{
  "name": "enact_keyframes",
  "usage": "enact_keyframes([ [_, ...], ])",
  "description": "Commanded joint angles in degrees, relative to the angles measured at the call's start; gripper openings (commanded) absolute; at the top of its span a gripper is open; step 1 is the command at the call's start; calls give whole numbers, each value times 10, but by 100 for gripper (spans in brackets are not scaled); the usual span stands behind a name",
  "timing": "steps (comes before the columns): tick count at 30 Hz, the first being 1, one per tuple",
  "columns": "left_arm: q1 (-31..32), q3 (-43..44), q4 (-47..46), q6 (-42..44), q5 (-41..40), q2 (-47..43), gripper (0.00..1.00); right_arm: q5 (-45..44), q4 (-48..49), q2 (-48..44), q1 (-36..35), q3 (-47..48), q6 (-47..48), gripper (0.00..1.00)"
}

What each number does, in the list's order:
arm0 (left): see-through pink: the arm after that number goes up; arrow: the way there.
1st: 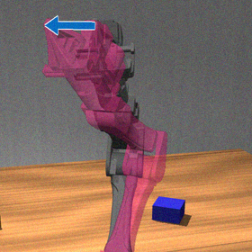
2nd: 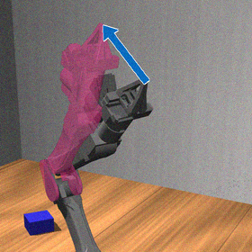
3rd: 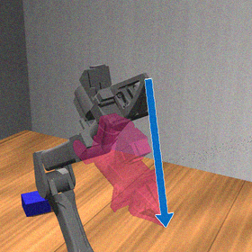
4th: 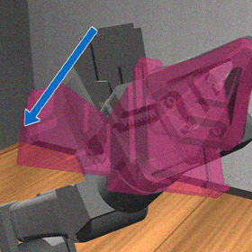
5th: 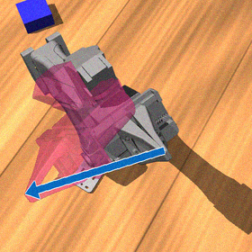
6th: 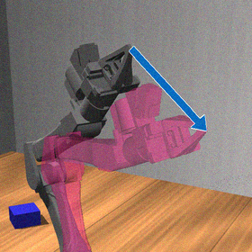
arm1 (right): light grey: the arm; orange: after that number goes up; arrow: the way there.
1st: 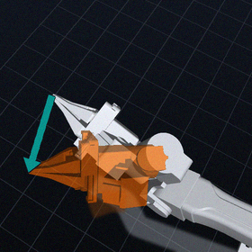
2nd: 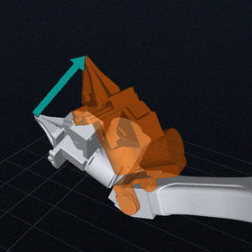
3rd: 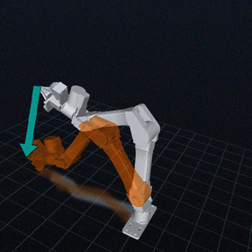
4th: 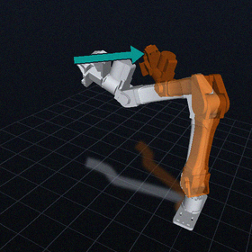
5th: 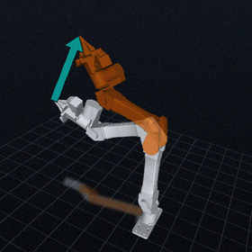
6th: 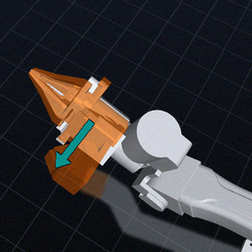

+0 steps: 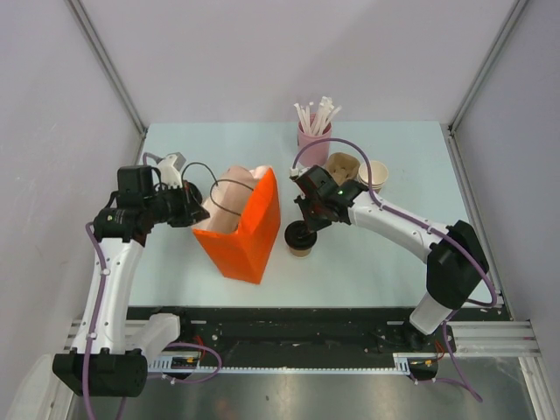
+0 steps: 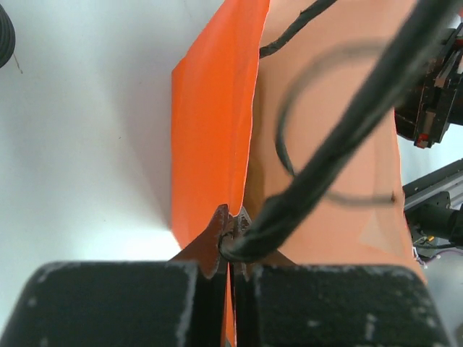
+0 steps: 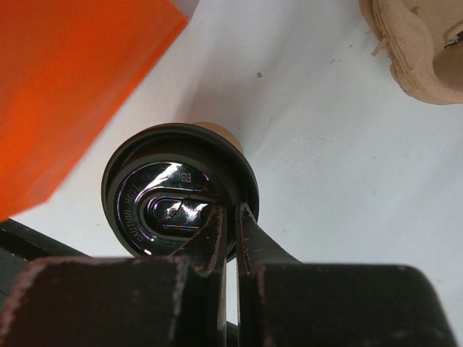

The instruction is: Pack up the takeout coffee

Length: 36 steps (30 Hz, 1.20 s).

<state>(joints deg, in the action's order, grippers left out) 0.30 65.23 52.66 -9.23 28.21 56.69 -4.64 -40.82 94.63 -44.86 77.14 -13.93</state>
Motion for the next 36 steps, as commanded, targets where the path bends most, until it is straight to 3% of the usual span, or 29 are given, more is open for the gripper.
enact_keyframes([
  [1, -1, 9, -7, -6, 4, -5, 0, 1, 21, -22, 3, 3, 25, 0],
  [8, 24, 19, -6, 18, -9, 18, 0, 26, 15, -23, 16, 3, 38, 0],
  [13, 24, 23, -6, 33, 0, 17, 32, 20, 6, -36, 20, 3, 48, 0],
  [21, 25, 41, 2, 82, 18, 18, 56, 17, -12, -83, 41, 3, 58, 0],
  [31, 31, 48, 58, 206, 43, -3, 68, 24, -8, -109, 72, 3, 62, 0],
  [36, 37, 69, 94, 255, 51, 17, 70, 94, 6, -95, 87, 6, 24, 0],
])
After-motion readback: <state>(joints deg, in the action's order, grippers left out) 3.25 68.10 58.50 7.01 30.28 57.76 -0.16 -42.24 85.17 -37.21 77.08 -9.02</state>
